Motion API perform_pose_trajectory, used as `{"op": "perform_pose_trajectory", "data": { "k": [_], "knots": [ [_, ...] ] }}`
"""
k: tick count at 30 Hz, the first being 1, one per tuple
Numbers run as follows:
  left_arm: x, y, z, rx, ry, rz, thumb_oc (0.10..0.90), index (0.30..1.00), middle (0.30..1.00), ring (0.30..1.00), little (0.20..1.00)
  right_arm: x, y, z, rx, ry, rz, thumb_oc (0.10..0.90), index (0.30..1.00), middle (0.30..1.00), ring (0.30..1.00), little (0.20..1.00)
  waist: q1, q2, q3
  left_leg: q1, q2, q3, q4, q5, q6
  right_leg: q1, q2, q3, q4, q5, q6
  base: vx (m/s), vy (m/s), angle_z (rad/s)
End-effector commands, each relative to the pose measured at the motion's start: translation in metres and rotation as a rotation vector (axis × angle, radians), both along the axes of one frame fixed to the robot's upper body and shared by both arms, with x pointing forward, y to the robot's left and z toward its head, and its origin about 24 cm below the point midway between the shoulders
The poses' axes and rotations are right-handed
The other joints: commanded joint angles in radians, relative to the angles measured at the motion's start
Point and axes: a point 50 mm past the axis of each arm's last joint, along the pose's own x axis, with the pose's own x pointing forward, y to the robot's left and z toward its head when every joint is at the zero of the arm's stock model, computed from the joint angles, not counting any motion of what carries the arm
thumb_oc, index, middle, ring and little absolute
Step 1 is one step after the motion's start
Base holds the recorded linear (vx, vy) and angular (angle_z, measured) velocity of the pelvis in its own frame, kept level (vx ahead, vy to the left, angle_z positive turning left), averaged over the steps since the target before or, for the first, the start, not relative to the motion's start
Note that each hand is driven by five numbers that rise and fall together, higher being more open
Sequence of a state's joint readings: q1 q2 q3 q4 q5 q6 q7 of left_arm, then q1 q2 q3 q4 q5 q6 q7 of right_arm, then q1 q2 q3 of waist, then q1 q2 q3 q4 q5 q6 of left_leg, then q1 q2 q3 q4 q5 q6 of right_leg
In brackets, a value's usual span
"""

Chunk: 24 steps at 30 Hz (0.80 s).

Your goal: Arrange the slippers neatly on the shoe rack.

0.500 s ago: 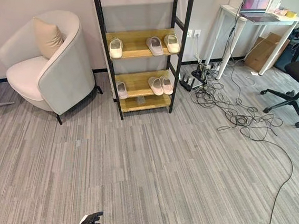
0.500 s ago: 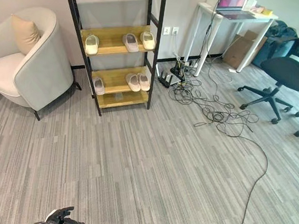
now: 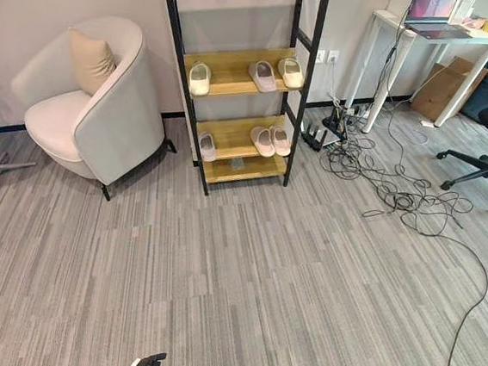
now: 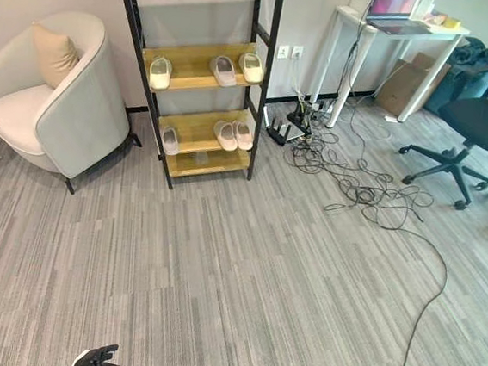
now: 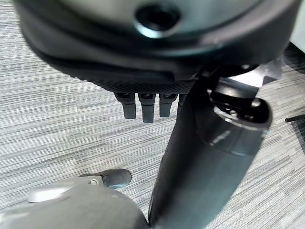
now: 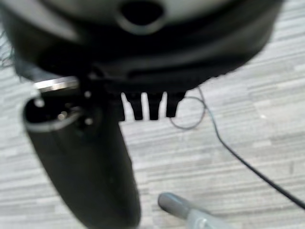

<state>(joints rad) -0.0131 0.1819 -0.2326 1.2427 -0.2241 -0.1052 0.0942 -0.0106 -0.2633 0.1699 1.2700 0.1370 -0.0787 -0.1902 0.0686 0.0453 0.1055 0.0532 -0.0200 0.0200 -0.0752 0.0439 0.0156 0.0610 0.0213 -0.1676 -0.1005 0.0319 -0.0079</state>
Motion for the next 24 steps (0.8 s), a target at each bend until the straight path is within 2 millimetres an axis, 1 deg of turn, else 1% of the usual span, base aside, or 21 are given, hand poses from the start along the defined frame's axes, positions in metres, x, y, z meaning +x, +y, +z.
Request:
{"op": "perform_pose_trajectory", "data": {
  "k": [1, 2, 4, 5, 6, 8, 10, 11, 13, 14, 15, 17, 18, 20, 21, 22, 24],
  "knots": [
    [0.03, 0.002, 0.008, 0.028, -0.061, -0.058, 0.8, 0.9, 0.9, 0.9, 0.9, 0.025, -0.01, 0.011, -0.039, -0.092, 0.032, 0.8, 0.9, 0.9, 0.9, 0.9, -0.001, -0.024, 0.012, -0.025, 0.052, -0.124, 0.058, -0.069, -0.059, 0.002, -0.05, 0.001, 0.104, -0.123, 0.076, 0.01, -0.084, 0.12],
    [0.034, 0.001, 0.009, 0.027, -0.071, -0.063, 0.8, 0.9, 0.9, 0.9, 0.9, 0.028, -0.01, 0.012, -0.039, -0.104, 0.031, 0.8, 0.9, 0.9, 0.9, 0.9, -0.001, -0.028, 0.019, -0.041, 0.054, -0.124, 0.091, -0.075, -0.064, -0.003, -0.048, 0.001, 0.114, -0.129, 0.07, 0.0, -0.055, 0.11],
    [0.034, 0.001, 0.009, 0.028, -0.071, -0.063, 0.8, 0.9, 0.9, 0.9, 0.9, 0.028, -0.01, 0.012, -0.039, -0.104, 0.031, 0.8, 0.9, 0.9, 0.9, 0.9, -0.001, -0.028, 0.018, -0.044, 0.054, -0.124, 0.094, -0.076, -0.064, -0.005, -0.048, 0.001, 0.115, -0.129, 0.07, 0.0, -0.037, 0.13],
    [0.038, 0.001, 0.01, 0.03, -0.083, -0.067, 0.8, 0.9, 0.9, 0.9, 0.9, 0.032, -0.01, 0.013, -0.038, -0.119, 0.027, 0.8, 0.9, 0.9, 0.9, 0.9, -0.001, -0.033, 0.028, -0.066, 0.057, -0.121, 0.136, -0.079, -0.074, -0.006, -0.046, 0.003, 0.118, -0.135, 0.063, -0.01, -0.102, 0.13],
    [0.046, -0.002, 0.013, 0.028, -0.107, -0.077, 0.8, 0.9, 0.9, 0.9, 0.9, 0.037, -0.01, 0.015, -0.037, -0.141, 0.026, 0.8, 0.9, 0.9, 0.9, 0.9, 0.005, -0.038, 0.045, -0.109, 0.06, -0.116, 0.22, -0.067, -0.087, 0.0, -0.042, 0.002, 0.113, -0.137, 0.054, -0.01, -0.139, 0.09],
    [0.054, -0.003, 0.016, 0.026, -0.134, -0.087, 0.8, 0.9, 0.9, 0.9, 0.9, 0.043, -0.012, 0.018, -0.048, -0.158, 0.037, 0.8, 0.9, 0.9, 0.9, 0.9, 0.017, -0.041, 0.064, -0.166, 0.056, -0.131, 0.33, -0.032, -0.097, 0.012, -0.036, 0.003, 0.101, -0.13, 0.045, 0.0, -0.112, 0.03],
    [0.057, -0.006, 0.017, 0.023, -0.144, -0.097, 0.8, 0.9, 0.9, 0.9, 0.9, 0.047, -0.013, 0.02, -0.058, -0.169, 0.043, 0.8, 0.9, 0.9, 0.9, 0.9, 0.025, -0.045, 0.082, -0.227, 0.055, -0.132, 0.427, 0.009, -0.098, 0.026, -0.036, -0.003, 0.091, -0.131, 0.037, 0.03, -0.061, -0.02],
    [0.058, -0.007, 0.017, 0.023, -0.147, -0.1, 0.8, 0.9, 0.9, 0.9, 0.9, 0.048, -0.013, 0.02, -0.06, -0.172, 0.046, 0.8, 0.9, 0.9, 0.9, 0.9, 0.026, -0.047, 0.085, -0.251, 0.054, -0.13, 0.456, 0.019, -0.095, 0.033, -0.036, -0.006, 0.085, -0.132, 0.034, 0.08, -0.026, 0.04],
    [0.058, -0.007, 0.017, 0.026, -0.147, -0.105, 0.8, 0.9, 0.9, 0.9, 0.9, 0.049, -0.013, 0.02, -0.062, -0.169, 0.049, 0.8, 0.9, 0.9, 0.9, 0.9, 0.031, -0.053, 0.085, -0.285, 0.038, -0.123, 0.45, 0.003, -0.088, 0.043, -0.039, -0.011, 0.077, -0.137, 0.037, 0.15, 0.012, 0.02],
    [0.055, -0.006, 0.016, 0.03, -0.134, -0.11, 0.8, 0.9, 0.9, 0.9, 0.9, 0.047, -0.013, 0.02, -0.064, -0.158, 0.059, 0.8, 0.9, 0.9, 0.9, 0.9, 0.036, -0.061, 0.075, -0.296, 0.019, -0.095, 0.379, -0.041, -0.078, 0.057, -0.043, -0.018, 0.067, -0.145, 0.046, 0.16, 0.03, 0.02],
    [0.055, -0.006, 0.016, 0.03, -0.134, -0.11, 0.8, 0.9, 0.9, 0.9, 0.9, 0.047, -0.013, 0.02, -0.064, -0.158, 0.059, 0.8, 0.9, 0.9, 0.9, 0.9, 0.036, -0.062, 0.076, -0.295, 0.019, -0.094, 0.377, -0.041, -0.078, 0.058, -0.044, -0.018, 0.066, -0.145, 0.046, 0.19, 0.053, 0.06],
    [0.05, -0.003, 0.014, 0.035, -0.121, -0.114, 0.8, 0.9, 0.9, 0.9, 0.9, 0.049, -0.011, 0.02, -0.063, -0.162, 0.074, 0.8, 0.9, 0.9, 0.9, 0.9, 0.047, -0.064, 0.069, -0.319, -0.005, -0.062, 0.319, -0.035, -0.074, 0.069, -0.037, -0.016, 0.067, -0.153, 0.051, 0.16, 0.081, 0.06],
    [0.047, -0.002, 0.013, 0.033, -0.111, -0.112, 0.8, 0.9, 0.9, 0.9, 0.9, 0.05, -0.011, 0.02, -0.06, -0.162, 0.075, 0.8, 0.9, 0.9, 0.9, 0.9, 0.051, -0.062, 0.059, -0.295, -0.005, -0.056, 0.28, -0.04, -0.068, 0.07, -0.032, -0.008, 0.073, -0.161, 0.056, 0.17, 0.114, 0.08],
    [0.044, 0.001, 0.013, 0.046, -0.102, -0.12, 0.8, 0.9, 0.9, 0.9, 0.9, 0.049, -0.009, 0.019, -0.059, -0.162, 0.08, 0.8, 0.9, 0.9, 0.9, 0.9, 0.052, -0.067, 0.057, -0.297, -0.009, -0.056, 0.281, -0.031, -0.067, 0.076, -0.034, -0.006, 0.078, -0.168, 0.06, 0.13, 0.122, -0.05],
    [0.039, 0.005, 0.011, 0.053, -0.083, -0.113, 0.8, 0.9, 0.9, 0.9, 0.9, 0.052, -0.006, 0.02, -0.054, -0.164, 0.104, 0.8, 0.9, 0.9, 0.9, 0.9, 0.058, -0.069, 0.04, -0.264, -0.024, -0.076, 0.254, -0.049, -0.05, 0.073, -0.042, 0.007, 0.111, -0.172, 0.071, 0.15, 0.171, -0.21],
    [0.037, 0.006, 0.011, 0.053, -0.078, -0.109, 0.8, 0.9, 0.9, 0.9, 0.9, 0.052, -0.005, 0.019, -0.051, -0.164, 0.106, 0.8, 0.9, 0.9, 0.9, 0.9, 0.059, -0.071, 0.036, -0.254, -0.028, -0.077, 0.248, -0.054, -0.045, 0.071, -0.048, 0.007, 0.127, -0.17, 0.077, 0.21, 0.217, -0.35],
    [0.033, 0.01, 0.01, 0.055, -0.063, -0.102, 0.8, 0.9, 0.9, 0.9, 0.9, 0.054, -0.003, 0.02, -0.044, -0.169, 0.117, 0.8, 0.9, 0.9, 0.9, 0.9, 0.061, -0.074, 0.023, -0.222, -0.033, -0.076, 0.228, -0.074, -0.025, 0.061, -0.064, 0.008, 0.181, -0.176, 0.093, 0.17, 0.193, -0.33]
  ]
}}
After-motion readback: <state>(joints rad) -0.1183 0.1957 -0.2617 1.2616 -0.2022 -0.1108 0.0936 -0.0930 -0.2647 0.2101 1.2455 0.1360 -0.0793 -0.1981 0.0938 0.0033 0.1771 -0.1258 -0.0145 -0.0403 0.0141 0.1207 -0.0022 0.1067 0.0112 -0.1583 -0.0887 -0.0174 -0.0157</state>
